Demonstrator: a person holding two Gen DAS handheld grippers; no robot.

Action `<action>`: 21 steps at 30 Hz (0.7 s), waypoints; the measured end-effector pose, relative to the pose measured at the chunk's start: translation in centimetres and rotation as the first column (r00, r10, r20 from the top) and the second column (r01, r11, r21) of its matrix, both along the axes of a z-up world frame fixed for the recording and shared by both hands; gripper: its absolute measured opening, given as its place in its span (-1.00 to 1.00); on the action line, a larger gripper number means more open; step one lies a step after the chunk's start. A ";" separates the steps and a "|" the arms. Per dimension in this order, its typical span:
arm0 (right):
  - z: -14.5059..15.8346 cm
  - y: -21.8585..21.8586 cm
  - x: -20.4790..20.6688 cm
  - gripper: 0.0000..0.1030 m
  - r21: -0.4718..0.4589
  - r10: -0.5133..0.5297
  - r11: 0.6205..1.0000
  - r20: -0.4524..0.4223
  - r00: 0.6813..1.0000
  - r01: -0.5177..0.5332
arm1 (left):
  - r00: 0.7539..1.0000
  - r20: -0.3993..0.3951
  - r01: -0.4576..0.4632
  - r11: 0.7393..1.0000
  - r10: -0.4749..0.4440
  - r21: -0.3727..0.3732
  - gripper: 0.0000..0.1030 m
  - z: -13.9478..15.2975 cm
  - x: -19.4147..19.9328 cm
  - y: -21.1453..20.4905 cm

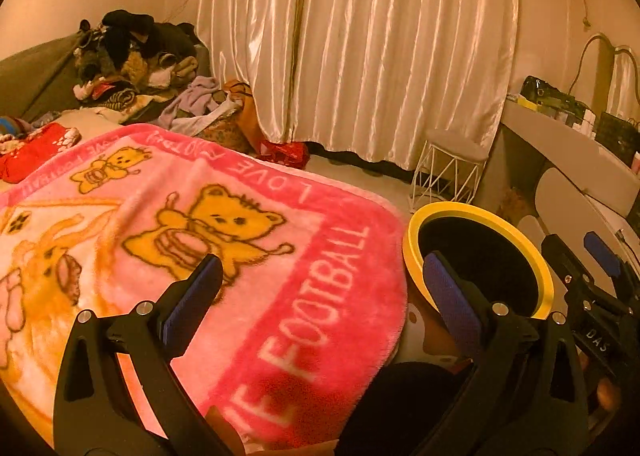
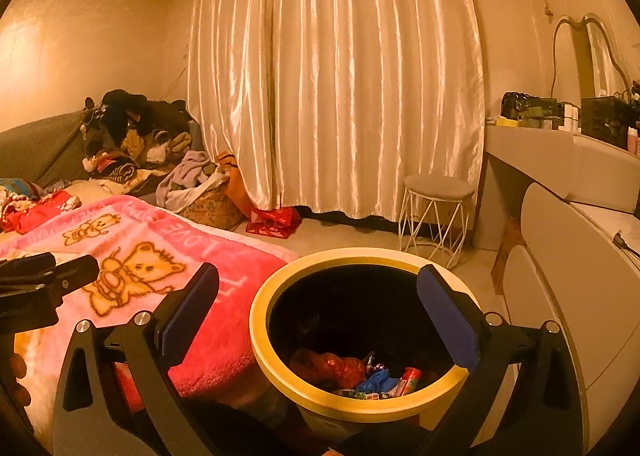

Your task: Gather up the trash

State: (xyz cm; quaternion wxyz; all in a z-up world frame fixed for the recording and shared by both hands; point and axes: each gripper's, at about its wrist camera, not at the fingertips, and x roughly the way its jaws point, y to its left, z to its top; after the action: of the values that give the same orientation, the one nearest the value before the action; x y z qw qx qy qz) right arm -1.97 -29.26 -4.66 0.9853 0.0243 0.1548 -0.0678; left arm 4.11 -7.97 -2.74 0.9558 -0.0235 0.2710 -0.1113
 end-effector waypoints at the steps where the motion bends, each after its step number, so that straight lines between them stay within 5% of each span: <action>1: 0.0 0.0 -0.1 0.88 0.000 0.001 1.000 0.000 1.000 -0.001 | 1.000 0.003 0.002 1.000 -0.002 -0.001 0.79 0.0 -0.1 -0.1; 21: 0.0 -0.1 0.0 0.88 0.001 -0.001 1.000 0.000 1.000 0.001 | 0.999 0.033 0.002 0.999 -0.001 -0.032 0.79 0.8 -0.7 0.0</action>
State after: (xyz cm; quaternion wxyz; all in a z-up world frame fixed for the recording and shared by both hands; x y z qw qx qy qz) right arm -1.93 -29.40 -4.68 0.9852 0.0247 0.1550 -0.0684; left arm 3.42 -7.93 -1.96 0.9596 -0.0367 0.2532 -0.1168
